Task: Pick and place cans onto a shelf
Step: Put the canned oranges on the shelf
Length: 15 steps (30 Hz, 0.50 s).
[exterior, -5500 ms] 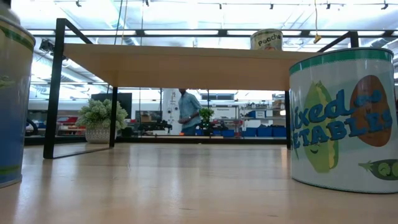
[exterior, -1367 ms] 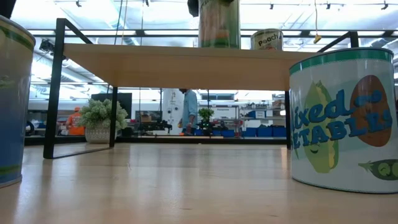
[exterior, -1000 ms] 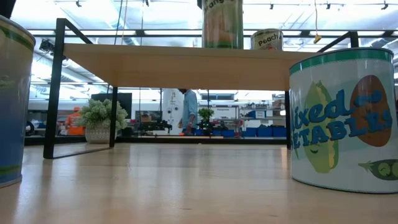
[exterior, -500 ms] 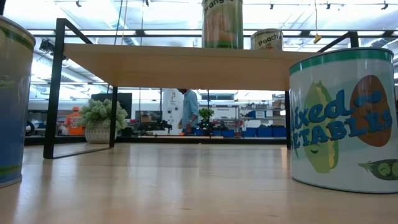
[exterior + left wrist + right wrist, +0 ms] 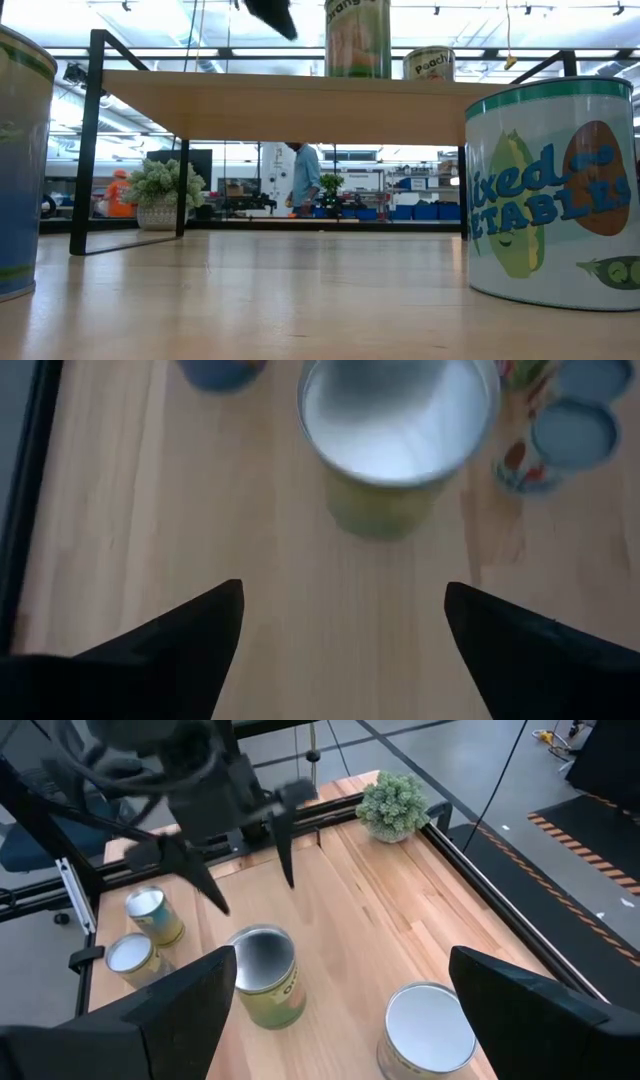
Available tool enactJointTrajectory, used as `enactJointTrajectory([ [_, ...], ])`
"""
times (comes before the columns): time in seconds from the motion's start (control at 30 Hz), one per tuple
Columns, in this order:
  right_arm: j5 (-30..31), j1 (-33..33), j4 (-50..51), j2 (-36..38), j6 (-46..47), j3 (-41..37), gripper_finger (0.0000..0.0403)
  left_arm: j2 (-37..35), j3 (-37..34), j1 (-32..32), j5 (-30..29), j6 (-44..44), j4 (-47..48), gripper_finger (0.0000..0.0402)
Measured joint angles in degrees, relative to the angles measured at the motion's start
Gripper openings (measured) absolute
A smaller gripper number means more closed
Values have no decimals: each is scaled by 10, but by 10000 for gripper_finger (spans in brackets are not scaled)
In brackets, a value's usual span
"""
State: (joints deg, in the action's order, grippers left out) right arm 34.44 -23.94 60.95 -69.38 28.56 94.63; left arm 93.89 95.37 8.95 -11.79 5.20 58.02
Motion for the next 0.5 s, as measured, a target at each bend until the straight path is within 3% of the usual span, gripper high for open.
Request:
enactJointTrajectory([
  [0.2,0,0,0,0,-1,0,374,11,-45,1,-18,19,-80,349],
  [0.5,0,0,-15,0,-1,0,374,46,-58,1,-46,6,-163,310],
])
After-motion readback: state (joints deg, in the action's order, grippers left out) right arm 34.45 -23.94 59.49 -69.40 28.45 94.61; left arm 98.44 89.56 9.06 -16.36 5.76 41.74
